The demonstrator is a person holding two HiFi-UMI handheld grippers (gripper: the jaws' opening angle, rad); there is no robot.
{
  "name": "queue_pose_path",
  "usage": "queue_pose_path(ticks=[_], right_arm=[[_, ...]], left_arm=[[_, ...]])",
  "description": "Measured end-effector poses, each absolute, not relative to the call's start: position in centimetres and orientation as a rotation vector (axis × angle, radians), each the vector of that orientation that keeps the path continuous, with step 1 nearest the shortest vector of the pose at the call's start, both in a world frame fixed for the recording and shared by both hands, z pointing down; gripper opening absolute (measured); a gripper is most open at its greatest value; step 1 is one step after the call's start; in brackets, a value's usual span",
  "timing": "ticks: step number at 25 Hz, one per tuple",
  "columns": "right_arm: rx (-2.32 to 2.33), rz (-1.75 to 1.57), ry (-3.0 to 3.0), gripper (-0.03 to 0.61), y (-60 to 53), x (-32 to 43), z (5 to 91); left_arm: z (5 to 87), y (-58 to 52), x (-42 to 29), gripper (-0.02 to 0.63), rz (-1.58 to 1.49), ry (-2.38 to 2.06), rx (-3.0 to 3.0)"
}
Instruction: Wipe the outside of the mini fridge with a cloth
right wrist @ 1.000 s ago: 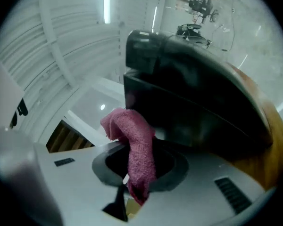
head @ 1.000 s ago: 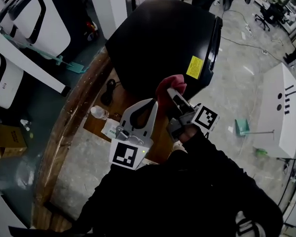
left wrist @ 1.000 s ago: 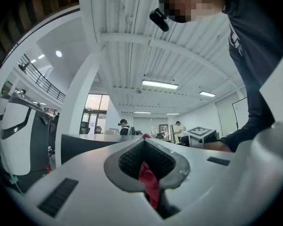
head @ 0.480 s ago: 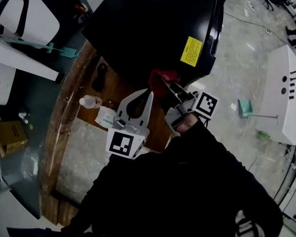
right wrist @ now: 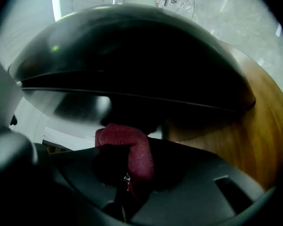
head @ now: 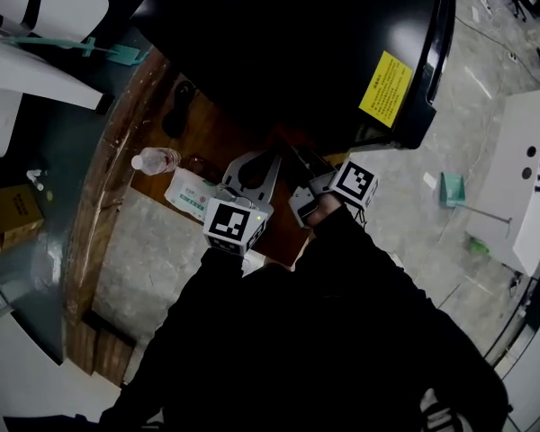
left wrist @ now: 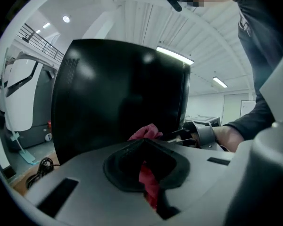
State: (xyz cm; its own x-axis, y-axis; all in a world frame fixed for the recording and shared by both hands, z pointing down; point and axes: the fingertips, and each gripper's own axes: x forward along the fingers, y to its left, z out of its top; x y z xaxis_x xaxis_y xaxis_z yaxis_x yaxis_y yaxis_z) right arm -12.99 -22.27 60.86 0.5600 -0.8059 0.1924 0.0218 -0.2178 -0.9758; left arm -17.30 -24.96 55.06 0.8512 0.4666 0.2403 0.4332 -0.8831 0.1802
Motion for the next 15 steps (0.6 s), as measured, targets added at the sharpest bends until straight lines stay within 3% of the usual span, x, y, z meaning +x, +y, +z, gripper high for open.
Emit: queue_pose_path(ticks=[6, 15], right_arm=[[-1.664, -1.002, 0.606, 0.086, -22.8, -12.9, 70.2], [-1.746, -1.149, 0.429, 0.083, -21.6, -13.3, 80.6]], left_arm=[[66.5, -25.4, -17.1, 0.006, 0.725, 0.71, 2.814], [73.7, -26.8, -17.2, 0.006, 0.926, 0.603, 2.705]])
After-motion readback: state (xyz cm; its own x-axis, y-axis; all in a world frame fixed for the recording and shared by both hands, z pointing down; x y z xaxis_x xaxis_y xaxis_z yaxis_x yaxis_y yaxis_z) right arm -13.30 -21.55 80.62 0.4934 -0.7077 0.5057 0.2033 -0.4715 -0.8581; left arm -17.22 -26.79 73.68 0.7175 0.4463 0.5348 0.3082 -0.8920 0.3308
